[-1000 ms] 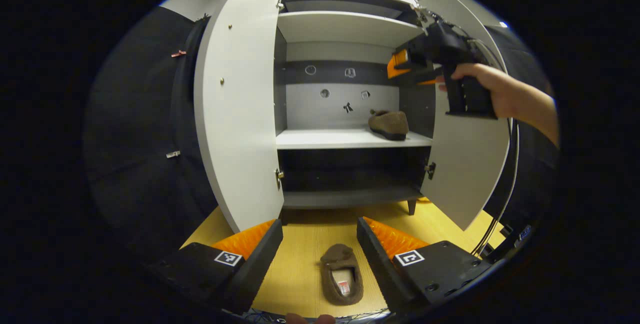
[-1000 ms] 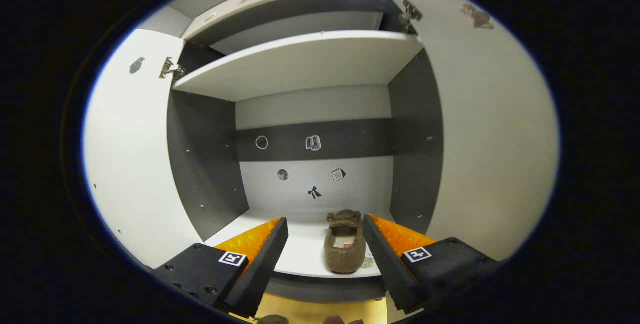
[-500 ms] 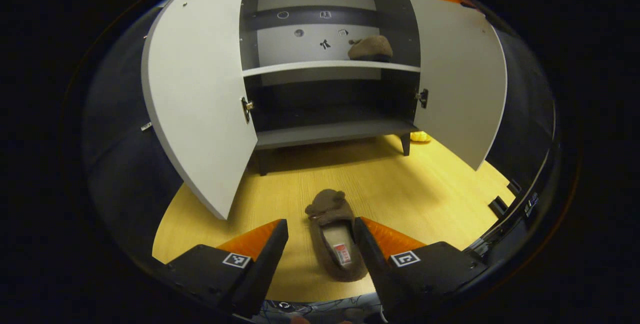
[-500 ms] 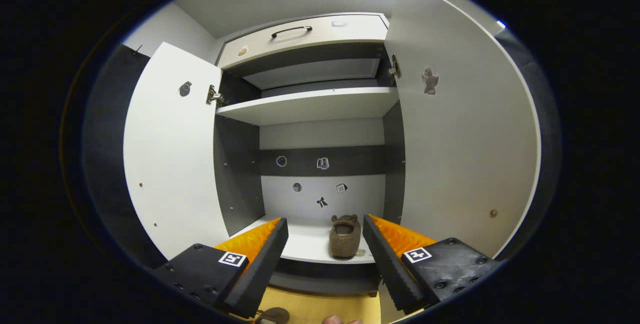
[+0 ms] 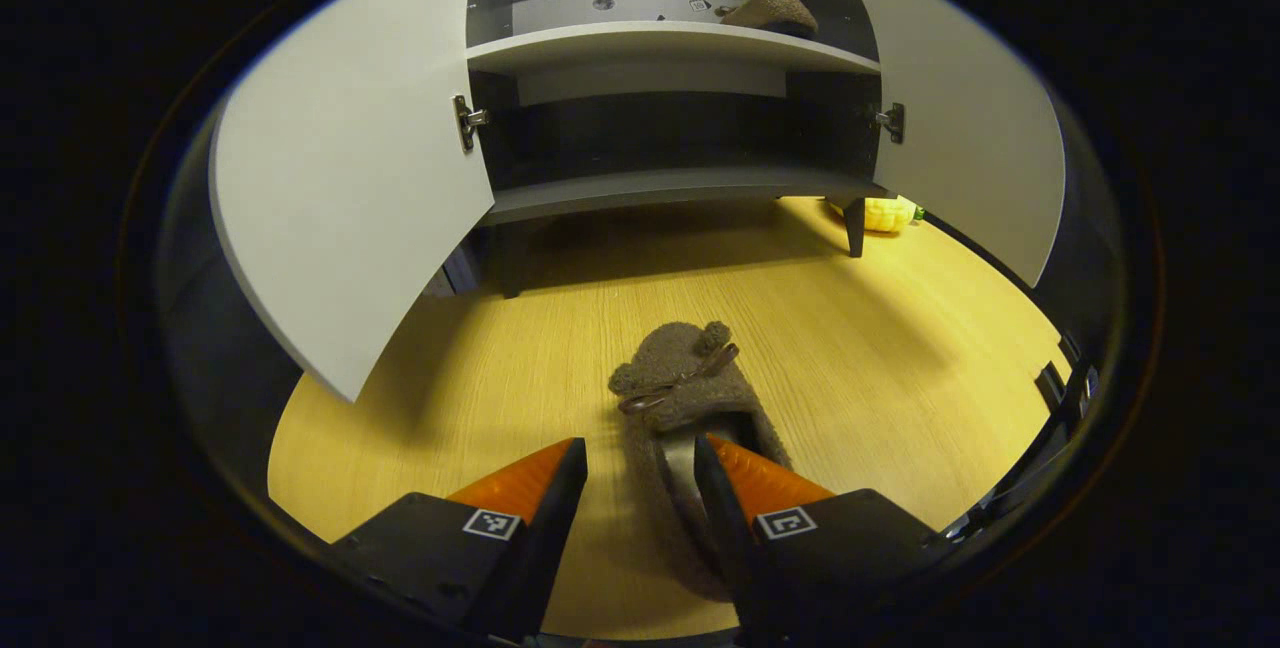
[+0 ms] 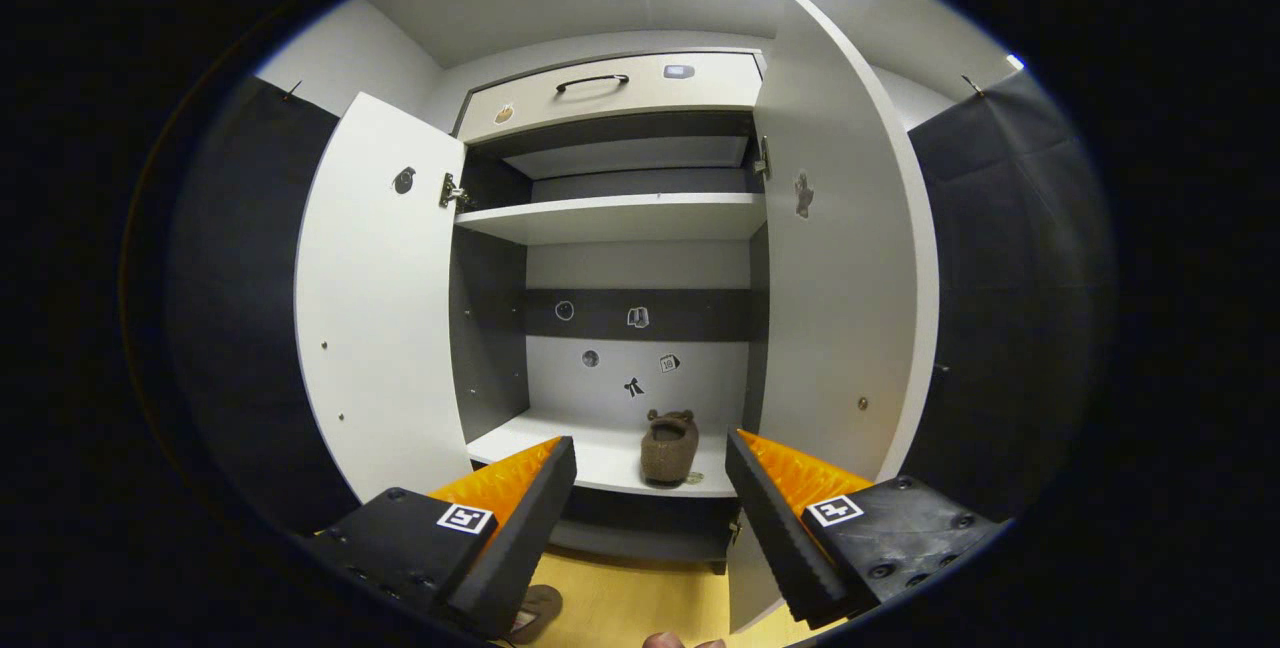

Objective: Grab one shoe with the right hand and put it into the shoe cabinet, grab the other shoe with the left hand and put it into the shoe cabinet; then close the right door with the right hand and the left door with the left hand.

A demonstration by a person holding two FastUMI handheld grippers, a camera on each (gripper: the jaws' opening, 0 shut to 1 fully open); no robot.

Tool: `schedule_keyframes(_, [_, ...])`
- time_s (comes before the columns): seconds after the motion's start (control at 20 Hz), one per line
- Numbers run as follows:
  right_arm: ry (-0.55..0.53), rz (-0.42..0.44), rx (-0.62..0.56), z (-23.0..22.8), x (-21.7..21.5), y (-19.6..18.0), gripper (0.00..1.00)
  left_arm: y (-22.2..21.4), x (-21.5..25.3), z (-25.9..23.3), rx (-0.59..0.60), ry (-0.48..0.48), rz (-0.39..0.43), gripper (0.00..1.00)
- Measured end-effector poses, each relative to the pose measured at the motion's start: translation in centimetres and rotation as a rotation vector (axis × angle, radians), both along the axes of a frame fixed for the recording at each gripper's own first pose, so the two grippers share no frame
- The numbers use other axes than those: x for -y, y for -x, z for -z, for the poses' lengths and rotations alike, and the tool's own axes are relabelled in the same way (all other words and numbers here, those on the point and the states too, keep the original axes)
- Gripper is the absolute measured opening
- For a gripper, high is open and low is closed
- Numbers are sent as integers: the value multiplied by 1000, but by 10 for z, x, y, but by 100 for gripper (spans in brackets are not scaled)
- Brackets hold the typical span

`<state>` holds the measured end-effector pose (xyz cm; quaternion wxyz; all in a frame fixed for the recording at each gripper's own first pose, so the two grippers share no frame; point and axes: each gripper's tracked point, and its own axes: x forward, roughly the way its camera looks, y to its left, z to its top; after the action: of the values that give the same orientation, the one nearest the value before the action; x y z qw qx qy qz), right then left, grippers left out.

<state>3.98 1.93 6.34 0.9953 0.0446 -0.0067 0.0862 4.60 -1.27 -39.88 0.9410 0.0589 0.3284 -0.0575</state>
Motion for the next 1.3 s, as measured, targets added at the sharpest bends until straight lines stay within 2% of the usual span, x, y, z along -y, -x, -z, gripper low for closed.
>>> schedule_keyframes(0.1, [-9, 0, -3, -1, 2, 11, 98, -11, 4, 7, 2, 0, 0, 67])
schedule_keyframes(0.2, [-15, 11, -15, 2, 8, 16, 96, -23, 7, 14, 3, 11, -11, 56])
schedule_keyframes(0.25, [-13, 14, -20, 4, 11, 18, 96, -27, 8, 18, 2, 17, -19, 42])
schedule_keyframes(0.3, [-6, 21, -25, 6, 14, 19, 96, -30, 9, 21, -3, 22, -23, 43])
schedule_keyframes(0.35, [6, 28, -26, 8, 18, 20, 96, -32, 9, 23, -5, 20, -31, 39])
schedule_keyframes(0.55, [21, 50, -33, 13, 29, 24, 96, -39, 6, 23, -18, -23, -15, 13])
schedule_keyframes(0.7, [19, 54, -33, 15, 35, 27, 96, -32, 10, 9, -34, -5, 12, 9])
schedule_keyframes(0.85, [18, 55, -37, 18, 39, 28, 96, -27, 6, -31, -21, -5, -7, 7])
schedule_keyframes(0.9, [16, 56, -41, 19, 41, 29, 100, -26, 2, -49, -10, -9, -26, 7])
schedule_keyframes(1.1, [5, 54, -46, 22, 47, 33, 96, -23, -8, -130, 16, 24, -124, 7])
schedule_keyframes(1.3, [-10, 50, -64, 30, 51, 37, 96, -36, 3, -219, 67, 109, -131, 7])
